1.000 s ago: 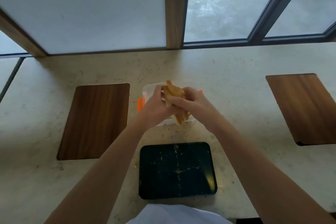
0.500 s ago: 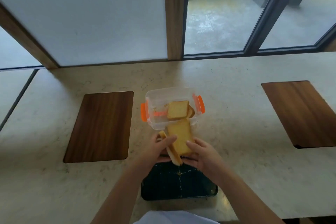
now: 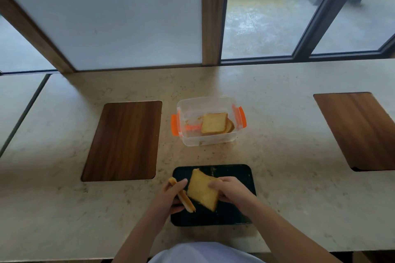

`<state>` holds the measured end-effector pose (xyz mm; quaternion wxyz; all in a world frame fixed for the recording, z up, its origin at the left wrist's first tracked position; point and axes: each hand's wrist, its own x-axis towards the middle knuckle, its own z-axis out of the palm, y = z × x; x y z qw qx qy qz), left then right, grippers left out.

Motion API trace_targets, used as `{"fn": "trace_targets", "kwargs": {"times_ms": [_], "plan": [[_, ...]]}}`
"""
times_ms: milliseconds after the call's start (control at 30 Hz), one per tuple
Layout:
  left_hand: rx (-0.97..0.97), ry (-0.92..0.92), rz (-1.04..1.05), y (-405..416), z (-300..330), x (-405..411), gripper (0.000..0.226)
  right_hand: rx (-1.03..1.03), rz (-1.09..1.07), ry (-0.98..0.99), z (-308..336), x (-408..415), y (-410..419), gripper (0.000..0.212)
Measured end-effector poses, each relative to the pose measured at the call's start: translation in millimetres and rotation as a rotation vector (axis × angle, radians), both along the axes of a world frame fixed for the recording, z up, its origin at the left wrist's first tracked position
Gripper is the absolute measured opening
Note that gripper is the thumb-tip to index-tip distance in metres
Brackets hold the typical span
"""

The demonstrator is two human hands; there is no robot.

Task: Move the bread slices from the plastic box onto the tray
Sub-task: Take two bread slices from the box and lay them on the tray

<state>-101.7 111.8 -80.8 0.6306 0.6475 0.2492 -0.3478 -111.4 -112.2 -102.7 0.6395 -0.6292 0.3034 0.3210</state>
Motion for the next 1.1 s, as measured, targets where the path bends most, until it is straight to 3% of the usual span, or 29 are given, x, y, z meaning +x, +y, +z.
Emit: {"fn": "trace_targets", "kwargs": {"times_ms": [133, 267, 433, 633, 867, 1100], "plan": [[-0.006, -0.001, -0.001, 9.0, -6.7, -5.2, 0.052, -0.167, 0.093, -0.078, -7.1, 22.5, 13.2, 0.018], [0.006, 0.016, -0.010, 9.2, -10.9, -6.7, 0.056, -0.250, -0.156, -0.063, -17.9, 32.5, 23.0, 0.038], [0.007, 0.016, -0.011, 9.6, -16.9, -2.4, 0.062, -0.341, -0.293, -0.058, -31.4, 24.3, 19.4, 0.027], [-0.002, 0.049, 0.014, 15.1, -21.2, 3.4, 0.061, -0.483, -0.263, -0.047, -40.3, 13.1, 15.5, 0.032], [-0.019, 0.055, 0.054, 21.7, -26.0, 7.7, 0.058, -0.435, -0.206, -0.039, -39.0, 21.2, 23.0, 0.033], [-0.028, 0.041, 0.072, 25.1, -30.7, 9.2, 0.072, -0.475, -0.027, -0.020, -39.4, 12.0, 28.2, 0.041]]}}
